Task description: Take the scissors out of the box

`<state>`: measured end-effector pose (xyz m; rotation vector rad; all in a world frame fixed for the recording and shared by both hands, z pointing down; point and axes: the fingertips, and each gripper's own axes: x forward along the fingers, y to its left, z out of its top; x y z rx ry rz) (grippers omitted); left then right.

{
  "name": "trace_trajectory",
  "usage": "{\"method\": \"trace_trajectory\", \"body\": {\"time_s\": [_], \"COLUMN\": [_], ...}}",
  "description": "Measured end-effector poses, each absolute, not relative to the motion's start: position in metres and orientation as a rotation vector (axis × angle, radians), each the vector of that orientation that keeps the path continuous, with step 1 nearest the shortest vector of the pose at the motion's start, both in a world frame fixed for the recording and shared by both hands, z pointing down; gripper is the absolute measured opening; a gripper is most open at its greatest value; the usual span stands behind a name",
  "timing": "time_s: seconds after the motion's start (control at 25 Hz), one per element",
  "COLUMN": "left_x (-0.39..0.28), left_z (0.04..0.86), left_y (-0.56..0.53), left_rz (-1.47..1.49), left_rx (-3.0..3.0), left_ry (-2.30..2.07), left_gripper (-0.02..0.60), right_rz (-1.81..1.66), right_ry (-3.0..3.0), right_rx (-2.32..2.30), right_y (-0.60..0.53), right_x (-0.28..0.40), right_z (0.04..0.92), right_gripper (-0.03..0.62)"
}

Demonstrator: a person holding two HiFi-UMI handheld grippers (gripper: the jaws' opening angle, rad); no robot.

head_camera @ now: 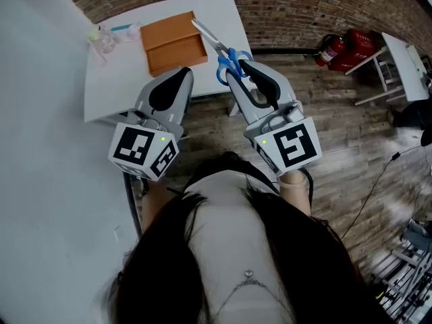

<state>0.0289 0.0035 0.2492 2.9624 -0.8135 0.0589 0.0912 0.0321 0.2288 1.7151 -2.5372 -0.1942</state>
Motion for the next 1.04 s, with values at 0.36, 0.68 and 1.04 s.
{"method": "trace_trajectory", "body": {"time_s": [0.36, 0.68, 1.04], "left_x": [0.027, 0.027, 0.029], "left_z": [0.25, 0.255, 0.265], "left_y": [0.002, -0.002, -0.003], "left_rz": [0.06, 0.081, 0.09], "left_rx": [2.953, 2.945, 2.926], "left_ry": [-0.845, -0.86, -0.88], "left_gripper": [0.0, 0.0, 0.0], "right_rz": [-0.198, -0.185, -0.191], "right_ry": [-2.539, -2.547, -2.568], "right_rx": [1.709, 1.709, 1.693], "right_y": [0.034, 0.032, 0.031], "right_x": [0.092, 0.094, 0.097], "right_z": [0.229, 0.232, 0.239], "right_gripper": [0.097, 0.097, 0.097]}}
